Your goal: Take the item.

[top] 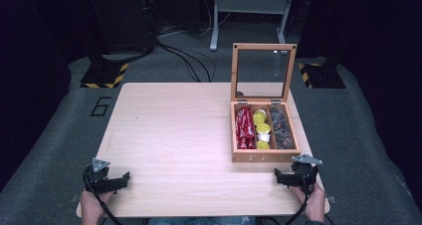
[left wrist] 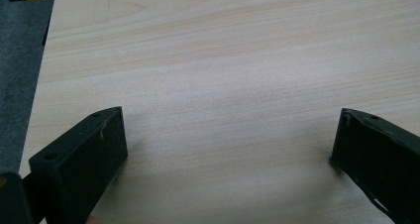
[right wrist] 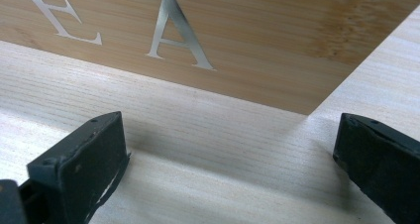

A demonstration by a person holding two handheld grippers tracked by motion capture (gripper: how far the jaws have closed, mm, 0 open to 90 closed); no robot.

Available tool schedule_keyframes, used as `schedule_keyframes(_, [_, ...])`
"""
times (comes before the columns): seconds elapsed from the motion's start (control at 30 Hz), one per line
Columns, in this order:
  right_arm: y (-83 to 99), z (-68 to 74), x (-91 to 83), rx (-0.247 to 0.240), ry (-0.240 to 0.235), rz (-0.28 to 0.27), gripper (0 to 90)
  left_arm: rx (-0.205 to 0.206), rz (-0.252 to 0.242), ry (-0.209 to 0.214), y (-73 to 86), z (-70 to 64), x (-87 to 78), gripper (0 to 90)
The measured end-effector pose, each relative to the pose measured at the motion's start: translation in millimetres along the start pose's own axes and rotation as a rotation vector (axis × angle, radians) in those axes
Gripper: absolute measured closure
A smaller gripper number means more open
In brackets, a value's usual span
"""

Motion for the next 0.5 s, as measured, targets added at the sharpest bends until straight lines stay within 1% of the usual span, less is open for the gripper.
schedule_keyframes(0.13, [0.1,0.1,-0.1,0.002,0.002,0.001,0.0,0.000,0.000,0.002,-0.1,-0.1,0.1,0.5])
schedule_keyframes(0.2, [0.2,0.3,-0.3,0.004,0.004,0.001,0.0,0.000,0.006,0.006,0.1,-0.6,-0.1,0.5])
schedule_keyframes(0.23, [0.2,0.3,-0.3,0.005,0.004,0.002,0.0,0.008,0.002,0.008,-0.5,-0.1,0.4,0.5])
schedule_keyframes(0.33, [0.4,0.0,-0.4,0.002,0.003,0.003,0.0,0.007,0.003,0.016,-0.9,-0.5,0.9,0.4])
schedule_keyframes(0.37, [0.3,-0.1,-0.4,0.011,0.002,0.003,0.0,0.014,0.004,0.021,-1.4,-0.1,1.2,0.4])
schedule_keyframes(0.43, [0.5,-0.7,-0.6,0.007,0.005,0.004,0.0,0.022,0.005,0.024,-1.8,0.3,1.4,0.4])
schedule_keyframes(0.47, [0.8,-0.7,-0.9,0.016,0.008,0.006,0.0,0.025,0.002,0.028,-2.0,0.4,2.0,0.4])
schedule_keyframes(0.5, [0.9,-2.0,-0.8,0.005,0.008,0.005,0.0,0.030,0.001,0.034,-2.3,0.6,2.3,0.4])
Point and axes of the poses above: each handheld gripper's, and its own axes: x roughly forward along the jaws, y roughly out of its underside, z roughly to its left, the point moved 5 cm from there along x, roughly forward along the jaws, and after that the axes turned 7 degrees about y, right-handed, at the moved point
